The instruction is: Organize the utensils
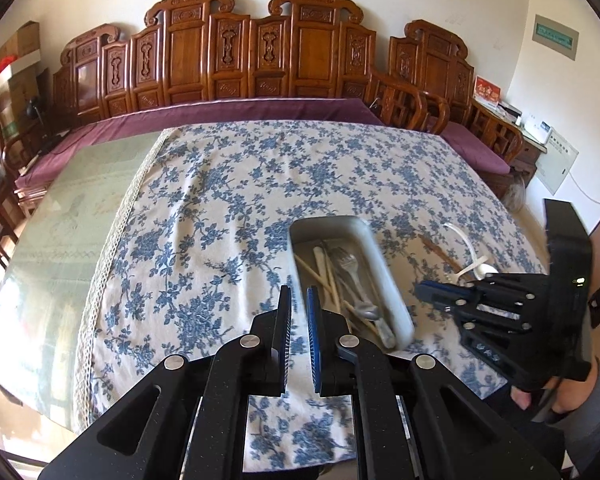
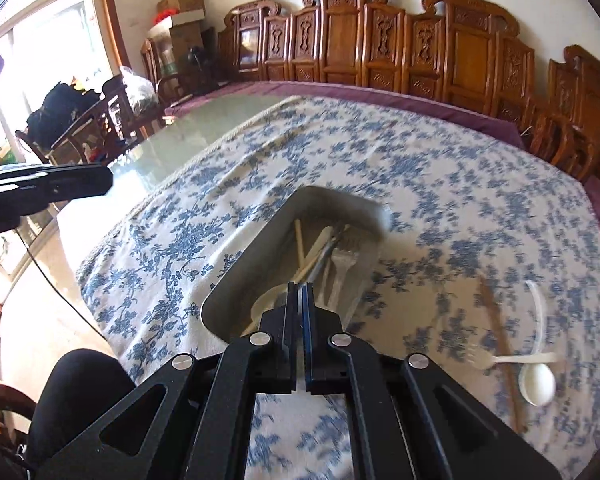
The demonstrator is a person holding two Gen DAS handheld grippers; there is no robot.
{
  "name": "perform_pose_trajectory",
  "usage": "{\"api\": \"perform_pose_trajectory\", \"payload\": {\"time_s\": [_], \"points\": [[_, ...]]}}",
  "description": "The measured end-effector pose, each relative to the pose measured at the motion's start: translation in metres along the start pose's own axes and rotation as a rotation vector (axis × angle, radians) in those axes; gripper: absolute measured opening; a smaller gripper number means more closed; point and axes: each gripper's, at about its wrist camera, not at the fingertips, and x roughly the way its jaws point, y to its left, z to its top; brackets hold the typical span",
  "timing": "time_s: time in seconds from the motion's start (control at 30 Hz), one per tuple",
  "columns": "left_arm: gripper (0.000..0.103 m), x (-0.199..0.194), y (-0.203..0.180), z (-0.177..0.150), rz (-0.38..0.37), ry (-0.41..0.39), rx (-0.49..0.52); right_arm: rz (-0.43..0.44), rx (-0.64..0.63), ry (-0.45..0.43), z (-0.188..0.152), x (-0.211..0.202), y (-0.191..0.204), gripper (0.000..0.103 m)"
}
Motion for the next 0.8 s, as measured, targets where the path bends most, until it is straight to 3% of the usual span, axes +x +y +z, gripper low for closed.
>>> {"api": "perform_pose_trajectory", "payload": {"time_s": [0.2,0.27,0.33,0.53,0.8], "points": [[0.008,-0.011,-0.026,0.0,0.0,-0.016,0.017,-0.056,0.027,-0.032,-0.013,-0.052,-0.028,0.004],[0.018,-0.012,-0.035,0.0,-0.006,-0.017,0.022,-0.071,0.039,-0.043,-0.018,-0.067,-0.038,0.004],[0.021,-0.013,-0.047,-0.001,-0.021,-0.019,0.034,-0.091,0.055,-0.052,-0.022,-0.082,-0.05,0.004],[0.029,-0.003,-0.083,0.003,-0.063,-0.011,0.077,-0.137,0.1,-0.07,-0.04,-0.112,-0.085,0.018],[0.032,0.037,-0.126,0.01,-0.143,0.024,0.129,-0.182,0.148,-0.066,-0.06,-0.113,-0.132,0.031]]}}
